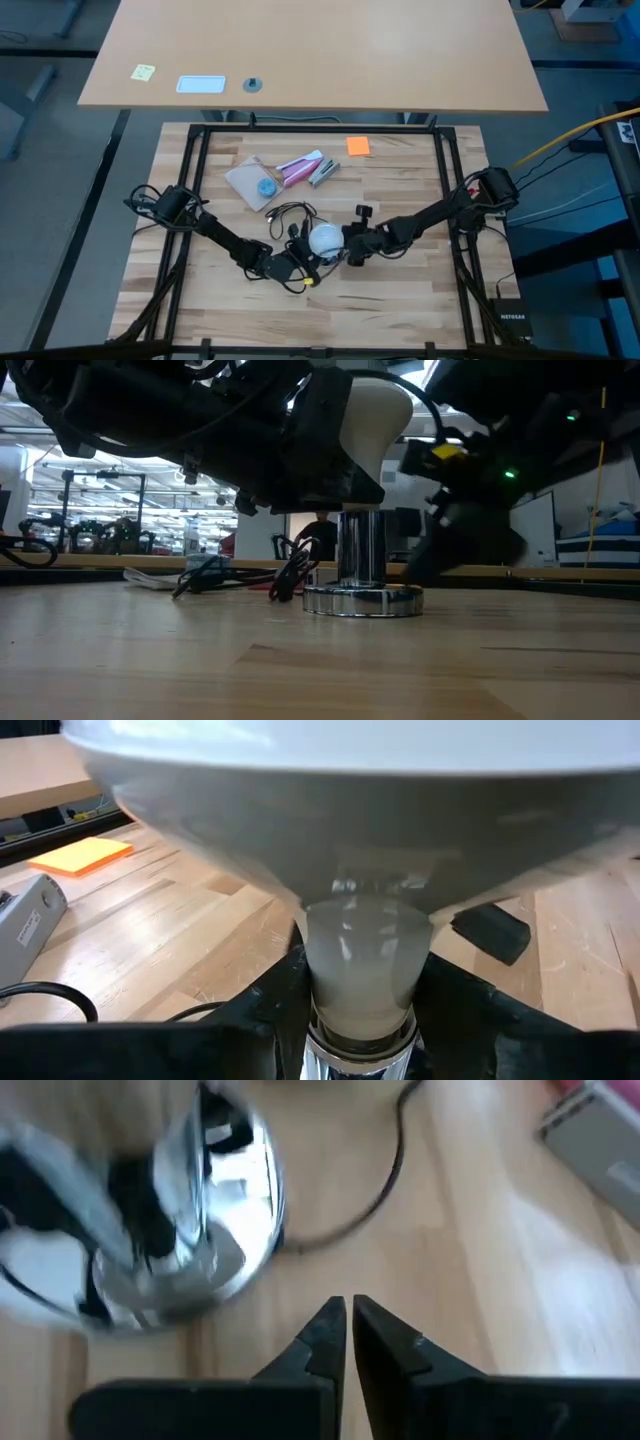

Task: Screw lightbulb
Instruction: Remove the white lightbulb from the silver desk lamp

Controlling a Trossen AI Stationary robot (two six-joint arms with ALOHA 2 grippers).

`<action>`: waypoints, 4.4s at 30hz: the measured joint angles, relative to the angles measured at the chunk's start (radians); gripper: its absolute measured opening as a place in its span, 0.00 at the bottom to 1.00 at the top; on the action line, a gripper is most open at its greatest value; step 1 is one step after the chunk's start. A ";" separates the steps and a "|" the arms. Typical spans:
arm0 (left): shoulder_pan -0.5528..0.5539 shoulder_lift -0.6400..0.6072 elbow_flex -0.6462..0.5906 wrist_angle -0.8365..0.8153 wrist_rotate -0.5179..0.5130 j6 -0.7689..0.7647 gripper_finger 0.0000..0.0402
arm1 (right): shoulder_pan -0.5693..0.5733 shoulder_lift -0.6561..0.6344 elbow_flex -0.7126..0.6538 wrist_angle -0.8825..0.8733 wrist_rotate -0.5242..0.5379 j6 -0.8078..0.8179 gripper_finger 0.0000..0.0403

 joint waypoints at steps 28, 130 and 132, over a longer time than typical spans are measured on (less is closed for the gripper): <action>-0.012 0.001 -0.001 0.017 0.005 0.024 0.35 | -0.186 0.032 0.004 0.240 -0.342 -0.023 0.47; -0.014 0.002 -0.003 0.019 -0.287 0.014 0.35 | -0.032 -0.078 0.003 0.151 -0.091 0.183 0.03; -0.015 0.002 -0.003 0.023 -0.326 0.010 0.35 | -0.031 -0.079 0.003 0.159 -0.125 0.198 0.03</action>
